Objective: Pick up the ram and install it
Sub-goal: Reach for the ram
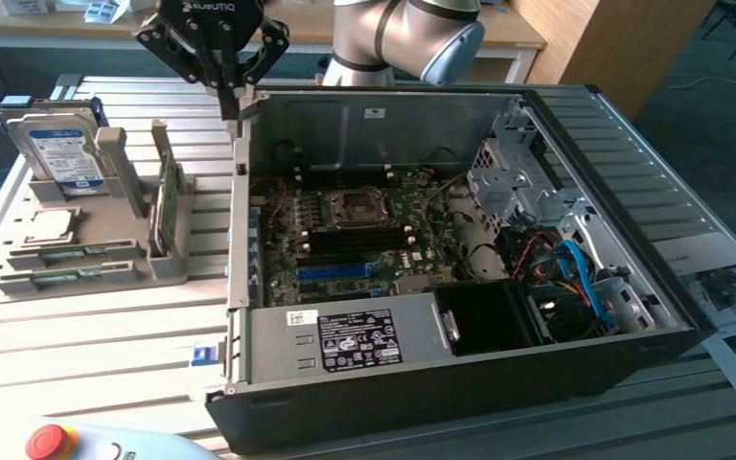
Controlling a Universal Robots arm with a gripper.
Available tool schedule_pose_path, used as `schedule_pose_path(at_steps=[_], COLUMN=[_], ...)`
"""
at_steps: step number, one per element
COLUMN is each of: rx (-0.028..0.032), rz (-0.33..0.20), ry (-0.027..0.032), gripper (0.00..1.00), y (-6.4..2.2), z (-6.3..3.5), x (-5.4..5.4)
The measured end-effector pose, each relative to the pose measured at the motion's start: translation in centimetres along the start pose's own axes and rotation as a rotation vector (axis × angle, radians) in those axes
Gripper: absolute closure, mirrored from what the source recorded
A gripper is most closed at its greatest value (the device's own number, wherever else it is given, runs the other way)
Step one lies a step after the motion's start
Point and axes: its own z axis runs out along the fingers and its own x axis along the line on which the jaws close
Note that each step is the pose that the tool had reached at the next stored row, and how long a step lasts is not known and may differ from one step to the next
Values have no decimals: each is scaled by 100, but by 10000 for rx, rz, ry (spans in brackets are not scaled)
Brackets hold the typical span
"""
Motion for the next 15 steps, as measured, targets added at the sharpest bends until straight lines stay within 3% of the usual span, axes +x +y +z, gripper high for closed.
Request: schedule_pose_path(at_steps=[15], rx=[0], rz=[-1], ry=[0], gripper=[90], y=[4], z=[-6], x=[256])
